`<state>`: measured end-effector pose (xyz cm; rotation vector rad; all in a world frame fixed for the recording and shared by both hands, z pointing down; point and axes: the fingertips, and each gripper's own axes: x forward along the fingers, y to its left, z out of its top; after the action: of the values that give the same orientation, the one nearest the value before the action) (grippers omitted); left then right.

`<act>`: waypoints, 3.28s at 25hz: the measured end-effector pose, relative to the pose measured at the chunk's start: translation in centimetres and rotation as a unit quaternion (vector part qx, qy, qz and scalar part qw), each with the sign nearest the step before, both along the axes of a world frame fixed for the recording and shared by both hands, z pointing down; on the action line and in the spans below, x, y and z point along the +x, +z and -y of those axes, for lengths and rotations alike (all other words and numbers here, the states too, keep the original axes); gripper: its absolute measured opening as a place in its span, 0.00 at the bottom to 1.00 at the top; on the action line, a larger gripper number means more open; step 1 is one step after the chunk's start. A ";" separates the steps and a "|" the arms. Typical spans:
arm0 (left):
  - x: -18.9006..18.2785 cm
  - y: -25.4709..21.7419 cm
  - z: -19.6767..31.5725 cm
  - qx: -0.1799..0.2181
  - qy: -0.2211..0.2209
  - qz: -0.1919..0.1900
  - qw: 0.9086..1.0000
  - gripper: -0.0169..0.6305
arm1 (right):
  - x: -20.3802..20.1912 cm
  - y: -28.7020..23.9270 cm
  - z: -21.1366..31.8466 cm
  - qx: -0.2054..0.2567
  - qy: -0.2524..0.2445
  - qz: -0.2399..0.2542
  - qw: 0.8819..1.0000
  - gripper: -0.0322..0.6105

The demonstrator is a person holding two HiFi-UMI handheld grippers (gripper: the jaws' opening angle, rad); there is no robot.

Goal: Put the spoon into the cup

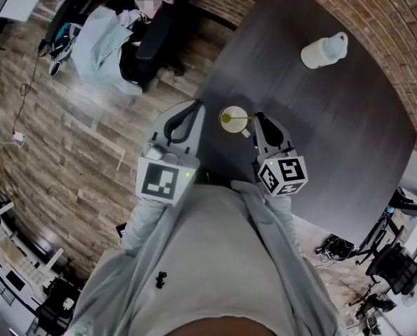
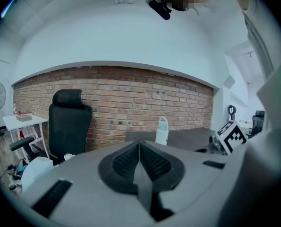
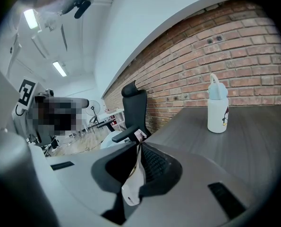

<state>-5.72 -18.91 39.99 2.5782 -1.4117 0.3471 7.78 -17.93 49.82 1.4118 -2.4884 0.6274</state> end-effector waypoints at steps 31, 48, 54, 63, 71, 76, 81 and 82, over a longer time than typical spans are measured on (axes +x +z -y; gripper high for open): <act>0.6 -1.9 0.7 0.023 0.009 -0.007 1.000 0.06 | -0.5 -0.3 0.3 -0.015 -0.005 0.013 1.000 0.26; 2.3 -4.8 0.7 0.070 0.058 -0.009 0.996 0.06 | 2.3 -8.7 0.7 0.085 0.046 0.016 0.995 0.26; 3.7 -5.8 0.9 0.085 0.084 -0.012 0.993 0.06 | 4.0 -13.2 0.1 0.136 0.067 0.005 0.988 0.26; 5.7 -7.0 1.3 0.099 0.110 -0.020 0.989 0.06 | 6.6 -17.3 -1.4 0.191 0.096 -0.010 0.977 0.26; 6.1 -7.4 1.1 0.101 0.114 -0.018 0.988 0.06 | 8.8 -19.3 -3.1 0.226 0.126 -0.010 0.966 0.10; 6.2 -7.5 0.9 0.097 0.110 -0.024 0.989 0.06 | 9.4 -19.7 -3.5 0.233 0.130 -0.008 0.964 0.08; 6.2 -7.6 0.5 0.083 0.103 -0.029 0.991 0.06 | 9.3 -19.5 -3.7 0.232 0.130 -0.018 0.964 0.08; 6.2 -7.6 0.4 0.080 0.101 -0.031 0.991 0.06 | 9.3 -19.5 -3.8 0.231 0.130 -0.018 0.964 0.08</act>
<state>0.46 -19.33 32.39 2.8434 -1.2077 0.1843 17.06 -14.16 30.35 1.9114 -2.5450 0.0488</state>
